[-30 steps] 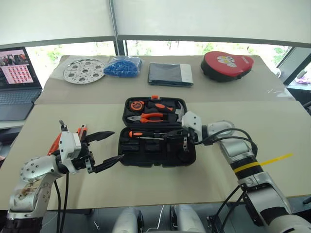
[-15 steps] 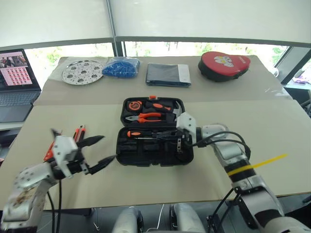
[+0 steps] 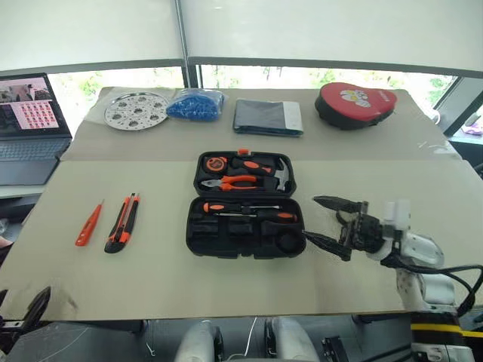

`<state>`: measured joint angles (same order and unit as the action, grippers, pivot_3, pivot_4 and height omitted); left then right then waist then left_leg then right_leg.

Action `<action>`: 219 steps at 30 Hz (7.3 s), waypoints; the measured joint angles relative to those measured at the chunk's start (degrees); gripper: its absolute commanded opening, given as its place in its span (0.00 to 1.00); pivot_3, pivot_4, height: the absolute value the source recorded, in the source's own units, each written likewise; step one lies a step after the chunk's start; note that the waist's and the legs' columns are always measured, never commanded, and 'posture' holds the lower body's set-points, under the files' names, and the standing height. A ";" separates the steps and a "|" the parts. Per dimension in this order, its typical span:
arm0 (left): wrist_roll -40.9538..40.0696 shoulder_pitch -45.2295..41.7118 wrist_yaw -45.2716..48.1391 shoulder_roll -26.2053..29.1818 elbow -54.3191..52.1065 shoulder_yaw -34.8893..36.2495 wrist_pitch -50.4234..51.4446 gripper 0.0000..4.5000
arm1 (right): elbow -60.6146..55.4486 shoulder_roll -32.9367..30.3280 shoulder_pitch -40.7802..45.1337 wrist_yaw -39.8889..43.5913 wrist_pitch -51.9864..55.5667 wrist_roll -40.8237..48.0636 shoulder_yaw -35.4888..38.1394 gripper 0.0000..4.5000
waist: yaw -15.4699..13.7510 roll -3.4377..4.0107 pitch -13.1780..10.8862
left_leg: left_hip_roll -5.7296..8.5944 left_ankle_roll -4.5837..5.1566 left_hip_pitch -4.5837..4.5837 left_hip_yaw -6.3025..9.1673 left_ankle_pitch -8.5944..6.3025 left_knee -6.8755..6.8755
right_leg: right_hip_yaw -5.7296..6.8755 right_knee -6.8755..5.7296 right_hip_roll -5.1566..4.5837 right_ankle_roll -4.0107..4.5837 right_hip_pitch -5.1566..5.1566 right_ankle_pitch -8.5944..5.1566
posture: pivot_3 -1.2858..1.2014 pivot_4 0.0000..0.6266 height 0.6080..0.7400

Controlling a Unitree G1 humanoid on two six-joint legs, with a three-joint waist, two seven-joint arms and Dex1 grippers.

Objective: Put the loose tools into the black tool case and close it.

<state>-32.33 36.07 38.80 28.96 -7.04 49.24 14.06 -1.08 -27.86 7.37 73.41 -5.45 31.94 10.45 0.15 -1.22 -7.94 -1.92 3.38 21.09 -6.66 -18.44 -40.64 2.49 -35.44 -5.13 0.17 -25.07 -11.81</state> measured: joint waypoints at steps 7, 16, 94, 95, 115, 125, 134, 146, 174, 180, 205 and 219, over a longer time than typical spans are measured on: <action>-6.02 -12.67 -5.61 11.08 -2.95 -2.23 16.21 1.00 | -6.46 1.60 -0.32 -0.84 -1.04 1.96 -1.72 0.99 | -0.87 -0.13 -0.01 | 0.01 -0.27 -0.10 0.06 0.16 -0.03 | 0.02 -0.53 0.00 -0.09 -0.06 0.05 | 0.52 0.24 1.00; -1.74 -36.21 -11.77 21.75 6.17 -22.28 35.61 0.94 | -13.61 1.06 6.02 -4.05 6.27 5.23 -6.30 1.00 | 0.38 -0.14 -0.03 | 0.02 -0.96 -0.19 -0.01 0.52 0.32 | -0.02 -0.51 0.20 -0.03 -0.15 0.04 | 0.52 0.24 1.00; 22.85 -71.73 33.91 8.36 2.04 -65.07 14.34 0.53 | -20.82 -16.84 -13.94 -5.68 15.11 3.29 -0.20 1.00 | -0.93 -0.48 -0.24 | 0.00 -0.58 0.05 0.13 0.36 -0.27 | -0.25 -0.52 0.59 -0.13 -0.06 -0.07 | 0.52 0.24 1.00; 21.81 -71.67 33.70 8.16 2.01 -63.69 14.34 0.46 | -20.81 -16.81 -14.26 -5.55 15.11 3.34 -0.19 1.00 | -0.95 -0.48 -0.25 | 0.00 -0.57 0.04 0.14 0.35 -0.27 | -0.24 -0.52 0.59 -0.13 -0.06 -0.07 | 0.52 0.24 1.00; 21.26 -63.22 29.68 4.72 19.38 -57.93 -5.44 0.00 | -20.80 -13.83 -14.54 -7.56 15.11 4.06 0.06 1.00 | -0.98 -0.39 -0.18 | 0.00 -0.56 -0.06 0.13 0.34 -0.28 | -0.21 -0.54 0.54 -0.14 0.06 -0.06 | 0.52 0.24 1.00; 22.91 -60.52 27.12 4.57 20.99 -57.98 -11.48 0.00 | -20.46 -13.02 -12.53 -8.14 15.10 4.07 -0.36 1.00 | -0.76 -0.10 0.08 | -0.06 -0.21 -0.91 0.11 0.11 -0.12 | -0.23 -0.44 0.44 -0.15 0.86 -0.08 | 0.52 0.24 1.00; 7.59 -35.88 23.54 7.22 5.05 -33.13 -14.30 0.58 | -13.84 -11.60 -10.57 -4.17 9.78 3.62 1.80 1.00 | 0.04 -0.12 0.01 | -0.24 -0.28 -0.82 0.09 0.08 -0.05 | -0.16 -0.44 0.27 -0.09 0.66 -0.11 | 0.52 0.24 1.00; 1.81 2.30 1.87 -8.81 -8.13 -3.78 -8.11 0.99 | -8.12 -3.65 -7.59 1.62 -1.45 4.39 0.95 1.00 | -1.13 -0.28 -0.11 | -0.03 0.03 -0.85 0.05 -0.20 -0.02 | -0.06 -0.33 -0.18 0.04 0.73 -0.46 | 0.52 0.24 1.00; 1.81 -33.46 -19.69 4.88 -8.87 -28.13 29.40 0.38 | -15.02 -2.10 -4.21 -5.10 4.17 6.52 -2.97 1.00 | -0.75 -0.26 -0.15 | 0.07 -0.90 -0.94 0.03 0.13 0.59 | 0.04 -0.39 -0.25 -0.17 0.60 -0.40 | 0.52 0.24 1.00; 2.61 -35.09 -0.84 9.69 -6.74 -28.20 11.50 0.38 | -17.31 -5.58 -5.30 -6.13 5.74 7.63 0.10 1.00 | -1.10 -0.30 -0.18 | 0.03 -0.95 -0.84 0.06 0.16 0.60 | 0.19 -0.39 -0.38 -0.06 0.50 -0.45 | 0.52 0.24 1.00; 25.05 -66.63 35.79 13.31 3.09 -72.22 0.66 0.38 | -24.24 -17.58 -22.36 -4.30 14.99 7.11 7.55 1.00 | -0.97 -0.29 -0.27 | 0.14 -0.18 -0.82 0.02 -0.21 0.27 | -0.11 -0.25 0.17 -0.42 0.79 -0.60 | 0.52 0.24 1.00; 26.43 -68.04 36.01 8.80 4.89 -72.58 2.40 0.38 | -24.28 -16.59 -24.03 -4.71 14.99 6.83 6.17 1.00 | -2.37 -0.26 -0.25 | 0.30 0.21 -0.76 0.02 -0.43 -0.21 | -0.10 -0.31 -0.10 -0.65 0.93 -0.60 | 0.52 0.24 1.00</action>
<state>-5.89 -31.98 74.81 37.77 -2.15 -23.33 16.46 -25.37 -44.45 -16.66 68.70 9.54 38.77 16.62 -2.22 -1.47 -8.19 -1.62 3.58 20.32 -6.64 -18.87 -40.85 2.40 -35.75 -5.22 -0.48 -24.14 -12.41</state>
